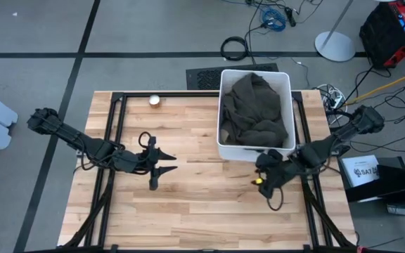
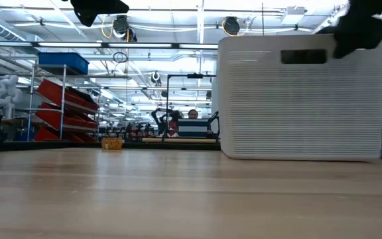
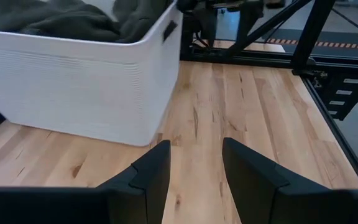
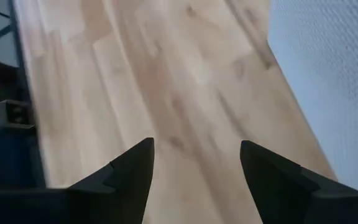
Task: Sort clothes
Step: Move the white laundry bin to the top middle of the table
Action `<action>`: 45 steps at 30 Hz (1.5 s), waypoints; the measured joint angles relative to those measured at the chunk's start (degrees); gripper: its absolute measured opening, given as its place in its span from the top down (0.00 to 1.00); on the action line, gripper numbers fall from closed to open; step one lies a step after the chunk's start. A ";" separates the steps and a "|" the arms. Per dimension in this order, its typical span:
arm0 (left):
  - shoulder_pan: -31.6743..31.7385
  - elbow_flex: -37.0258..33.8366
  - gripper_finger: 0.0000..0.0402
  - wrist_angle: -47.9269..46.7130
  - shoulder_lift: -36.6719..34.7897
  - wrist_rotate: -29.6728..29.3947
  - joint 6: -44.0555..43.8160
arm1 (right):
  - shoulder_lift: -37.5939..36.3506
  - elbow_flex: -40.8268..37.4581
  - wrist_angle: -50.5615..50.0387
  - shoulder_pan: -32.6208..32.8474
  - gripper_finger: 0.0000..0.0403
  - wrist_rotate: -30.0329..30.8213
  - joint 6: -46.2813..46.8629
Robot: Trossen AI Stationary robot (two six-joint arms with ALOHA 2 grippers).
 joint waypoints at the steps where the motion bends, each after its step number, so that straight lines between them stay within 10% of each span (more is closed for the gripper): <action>1: 0.00 0.00 0.62 0.00 0.00 0.00 -0.01 | 0.63 0.00 0.74 -1.38 0.44 -0.03 -1.92; 19: 0.00 0.00 0.62 -0.02 0.00 0.00 -0.24 | 17.41 0.15 40.23 -18.20 0.44 -11.16 -37.50; 23: 0.02 0.00 0.62 -0.04 0.00 0.00 -0.41 | 18.45 0.98 49.71 -20.56 0.44 -22.70 -41.21; 34: 0.00 0.00 0.62 1.70 0.79 -0.04 0.04 | 18.10 6.55 50.51 -17.13 0.44 -48.95 -28.71; 45: 4.77 12.02 0.62 -2.17 9.66 -5.01 30.85 | 12.16 14.65 43.43 -9.89 0.44 -44.93 -32.93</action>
